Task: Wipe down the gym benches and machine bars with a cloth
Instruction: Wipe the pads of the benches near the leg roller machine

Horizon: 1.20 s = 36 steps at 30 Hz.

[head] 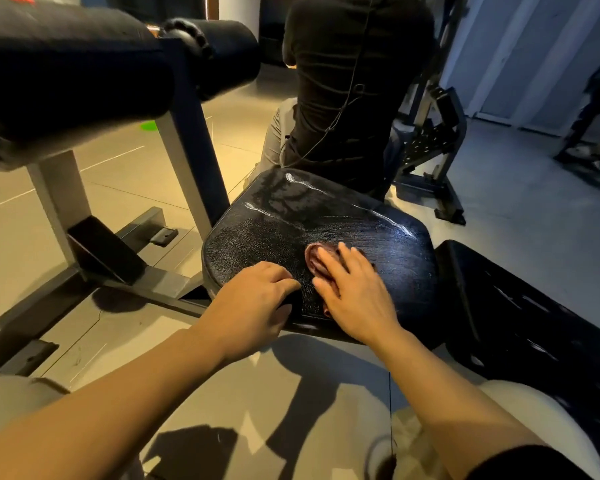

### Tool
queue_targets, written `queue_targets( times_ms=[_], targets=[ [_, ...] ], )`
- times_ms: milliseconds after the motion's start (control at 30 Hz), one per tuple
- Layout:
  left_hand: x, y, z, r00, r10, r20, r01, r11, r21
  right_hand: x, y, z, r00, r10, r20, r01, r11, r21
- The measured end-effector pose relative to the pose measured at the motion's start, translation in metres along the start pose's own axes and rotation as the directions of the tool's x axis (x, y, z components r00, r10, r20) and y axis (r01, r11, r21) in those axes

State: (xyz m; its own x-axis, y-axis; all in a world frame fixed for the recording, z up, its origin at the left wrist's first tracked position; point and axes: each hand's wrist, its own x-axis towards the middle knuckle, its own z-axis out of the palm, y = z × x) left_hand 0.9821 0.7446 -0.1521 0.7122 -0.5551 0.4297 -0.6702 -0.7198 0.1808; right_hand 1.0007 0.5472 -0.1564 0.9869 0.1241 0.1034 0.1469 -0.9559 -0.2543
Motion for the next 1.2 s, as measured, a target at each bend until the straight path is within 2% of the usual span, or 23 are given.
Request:
queue_targets(
  times_ms=[133, 200, 300, 400, 500, 567, 700, 800, 900, 1033, 1133, 1200],
  targets=[
    [0.005, 0.004, 0.004, 1.0, 0.008, -0.007, -0.008, 1.0, -0.002, -0.005, -0.014, 0.001, 0.986, -0.167, 0.02, 0.167, 0.986, -0.006],
    [0.006, 0.004, 0.008, 1.0, 0.012, 0.004, -0.012, 1.0, 0.0, -0.007, -0.009, 0.001, 0.985, -0.175, 0.003, 0.175, 0.984, -0.037],
    [0.011, 0.005, 0.015, 0.999, 0.039, 0.036, -0.039, 0.999, 0.006, -0.003, 0.032, -0.005, 0.999, 0.032, -0.035, -0.033, 0.999, -0.014],
    [0.014, 0.007, 0.019, 0.997, 0.062, 0.051, -0.063, 0.998, 0.01, -0.002, 0.079, -0.014, 0.96, 0.262, -0.1, -0.259, 0.965, 0.048],
    [0.011, 0.004, 0.017, 0.997, 0.059, 0.049, -0.059, 0.998, -0.002, -0.003, 0.08, -0.012, 0.927, 0.357, -0.116, -0.357, 0.934, 0.02],
    [0.007, 0.0, 0.014, 0.998, 0.042, 0.037, -0.042, 0.999, 0.002, -0.002, 0.055, -0.008, 0.952, 0.289, -0.104, -0.293, 0.956, -0.017],
    [0.005, -0.002, 0.011, 0.999, 0.025, 0.026, -0.025, 1.0, 0.005, -0.005, -0.004, 0.007, 0.998, -0.042, -0.036, 0.039, 0.997, -0.068],
    [0.008, 0.004, 0.014, 0.999, 0.041, 0.018, -0.041, 0.999, -0.008, -0.005, -0.005, 0.005, 0.991, -0.131, -0.012, 0.131, 0.99, -0.057],
    [0.016, 0.011, 0.022, 0.997, 0.071, 0.031, -0.071, 0.997, -0.019, -0.008, 0.03, -0.004, 0.999, -0.036, -0.038, 0.035, 0.999, -0.018],
    [0.03, 0.022, 0.034, 0.991, 0.123, 0.058, -0.12, 0.992, -0.042, -0.012, 0.092, -0.02, 0.965, 0.261, -0.034, -0.26, 0.965, 0.022],
    [0.032, 0.024, 0.036, 0.989, 0.132, 0.066, -0.129, 0.991, -0.047, -0.017, 0.096, -0.022, 0.94, 0.328, -0.095, -0.311, 0.937, 0.16],
    [0.031, 0.02, 0.034, 0.991, 0.121, 0.056, -0.119, 0.992, -0.048, -0.027, 0.074, -0.015, 0.939, 0.317, -0.133, -0.291, 0.939, 0.183]
  ],
)
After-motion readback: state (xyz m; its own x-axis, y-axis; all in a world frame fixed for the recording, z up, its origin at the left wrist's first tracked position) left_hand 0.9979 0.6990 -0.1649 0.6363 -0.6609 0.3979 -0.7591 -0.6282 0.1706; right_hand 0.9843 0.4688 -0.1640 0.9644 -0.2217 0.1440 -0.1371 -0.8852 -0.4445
